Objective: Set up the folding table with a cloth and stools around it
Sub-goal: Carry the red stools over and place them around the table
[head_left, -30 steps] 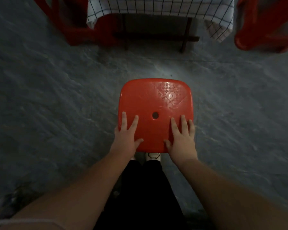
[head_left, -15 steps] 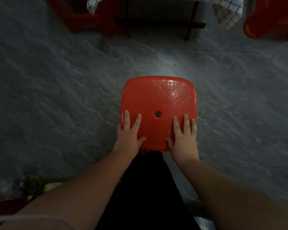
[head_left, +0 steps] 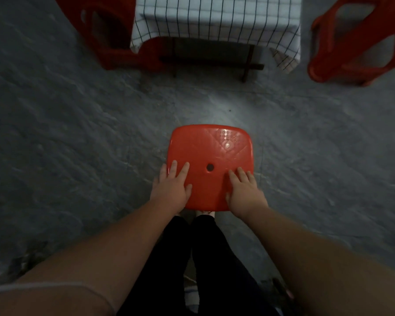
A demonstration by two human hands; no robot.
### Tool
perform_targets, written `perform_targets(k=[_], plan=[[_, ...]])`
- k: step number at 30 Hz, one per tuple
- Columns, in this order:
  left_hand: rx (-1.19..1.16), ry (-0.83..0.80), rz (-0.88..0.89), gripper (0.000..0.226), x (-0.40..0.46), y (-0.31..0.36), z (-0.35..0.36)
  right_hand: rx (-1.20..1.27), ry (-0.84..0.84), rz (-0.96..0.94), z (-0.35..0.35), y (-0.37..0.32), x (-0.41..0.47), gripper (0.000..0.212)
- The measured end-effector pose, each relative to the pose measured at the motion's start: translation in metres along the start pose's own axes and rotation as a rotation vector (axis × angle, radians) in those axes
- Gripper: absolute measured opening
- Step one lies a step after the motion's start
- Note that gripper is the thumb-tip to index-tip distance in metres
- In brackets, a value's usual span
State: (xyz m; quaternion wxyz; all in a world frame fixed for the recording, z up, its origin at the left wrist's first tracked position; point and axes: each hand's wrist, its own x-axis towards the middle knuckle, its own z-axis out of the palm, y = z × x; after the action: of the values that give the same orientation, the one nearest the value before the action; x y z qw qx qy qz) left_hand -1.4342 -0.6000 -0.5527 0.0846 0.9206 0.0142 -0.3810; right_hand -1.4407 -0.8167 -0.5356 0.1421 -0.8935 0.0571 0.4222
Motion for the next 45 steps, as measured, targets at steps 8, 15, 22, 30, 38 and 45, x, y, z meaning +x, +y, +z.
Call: perform_targets(k=[8,15,22,30,38,45], plan=[[0.001,0.193,0.025,0.072,-0.098,-0.001,-0.118,-0.122,0.171,-0.137,-0.094,-0.043,-0.104,0.07],[-0.008,0.32,-0.017,0.074,-0.213,-0.021,-0.199,-0.188,0.361,-0.338,-0.145,-0.092,-0.21,0.067],[0.017,0.509,-0.062,0.074,-0.306,-0.051,-0.25,-0.271,0.442,-0.558,-0.178,-0.147,-0.286,0.07],[-0.103,0.646,-0.148,0.073,-0.35,-0.108,-0.301,-0.286,0.558,-0.706,-0.226,-0.247,-0.31,0.072],[-0.173,0.761,-0.134,0.072,-0.348,-0.209,-0.38,-0.277,0.62,-0.714,-0.251,-0.379,-0.298,0.071],[-0.13,0.799,-0.088,0.072,-0.331,-0.355,-0.486,-0.219,0.699,-0.673,-0.271,-0.557,-0.284,0.072]])
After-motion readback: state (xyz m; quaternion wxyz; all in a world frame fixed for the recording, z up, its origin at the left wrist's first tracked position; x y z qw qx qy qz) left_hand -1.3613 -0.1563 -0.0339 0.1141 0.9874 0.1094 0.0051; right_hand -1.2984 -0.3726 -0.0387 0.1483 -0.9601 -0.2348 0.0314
